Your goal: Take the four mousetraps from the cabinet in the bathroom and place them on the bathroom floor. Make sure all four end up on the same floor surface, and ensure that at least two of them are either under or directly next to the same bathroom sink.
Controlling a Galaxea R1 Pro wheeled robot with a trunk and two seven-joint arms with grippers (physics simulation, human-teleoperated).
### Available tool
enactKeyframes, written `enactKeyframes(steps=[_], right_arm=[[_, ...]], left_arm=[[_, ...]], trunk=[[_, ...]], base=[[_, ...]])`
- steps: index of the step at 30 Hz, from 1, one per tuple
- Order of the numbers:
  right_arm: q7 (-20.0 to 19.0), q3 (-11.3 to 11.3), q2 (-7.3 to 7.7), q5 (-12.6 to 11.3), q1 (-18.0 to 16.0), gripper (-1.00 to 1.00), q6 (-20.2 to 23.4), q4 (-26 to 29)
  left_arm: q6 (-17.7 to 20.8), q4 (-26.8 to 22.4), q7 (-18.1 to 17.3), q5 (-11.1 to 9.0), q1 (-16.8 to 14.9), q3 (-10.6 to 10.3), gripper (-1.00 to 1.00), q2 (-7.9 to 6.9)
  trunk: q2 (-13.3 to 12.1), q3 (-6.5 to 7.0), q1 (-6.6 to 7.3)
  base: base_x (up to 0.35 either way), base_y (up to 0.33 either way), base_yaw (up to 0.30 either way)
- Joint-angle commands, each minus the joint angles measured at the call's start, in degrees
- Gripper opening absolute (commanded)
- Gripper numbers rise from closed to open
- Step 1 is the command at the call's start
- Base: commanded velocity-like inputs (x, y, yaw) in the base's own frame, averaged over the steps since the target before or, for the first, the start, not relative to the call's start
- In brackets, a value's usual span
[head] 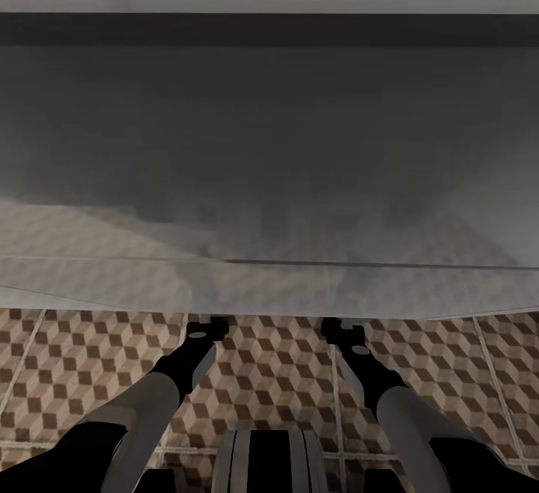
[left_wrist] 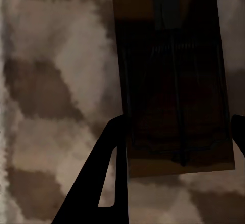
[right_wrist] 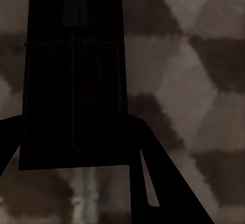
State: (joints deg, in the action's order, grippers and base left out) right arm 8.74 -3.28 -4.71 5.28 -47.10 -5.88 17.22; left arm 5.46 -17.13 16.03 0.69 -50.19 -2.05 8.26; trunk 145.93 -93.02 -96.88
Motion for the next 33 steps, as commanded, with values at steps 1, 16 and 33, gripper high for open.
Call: enactKeyframes(steps=[1,16,33], right_arm=[[0.13,-0.58,-0.03,0.08,-0.01,-1.00,-0.24,-2.80],[0.13,-0.59,-0.03,0.08,-0.01,-1.00,-0.79,-2.80],[0.13,-0.51,-0.11,0.16,0.02,-1.00,-1.07,-2.80]], left_arm=[[0.43,-0.11,0.41,0.29,0.01,-0.27,-1.00,0.03],[0.37,-0.74,0.32,0.56,-0.07,-0.40,-1.00,0.00],[-2.23,-1.04,0.32,0.54,-0.07,-0.41,-1.00,-0.05]], trunk=[[0.01,-0.03,0.00],[0.01,-0.03,0.00],[0.01,-0.03,0.00]], base=[[0.000,0.000,0.000],[0.000,0.000,0.000],[0.000,0.000,0.000]])
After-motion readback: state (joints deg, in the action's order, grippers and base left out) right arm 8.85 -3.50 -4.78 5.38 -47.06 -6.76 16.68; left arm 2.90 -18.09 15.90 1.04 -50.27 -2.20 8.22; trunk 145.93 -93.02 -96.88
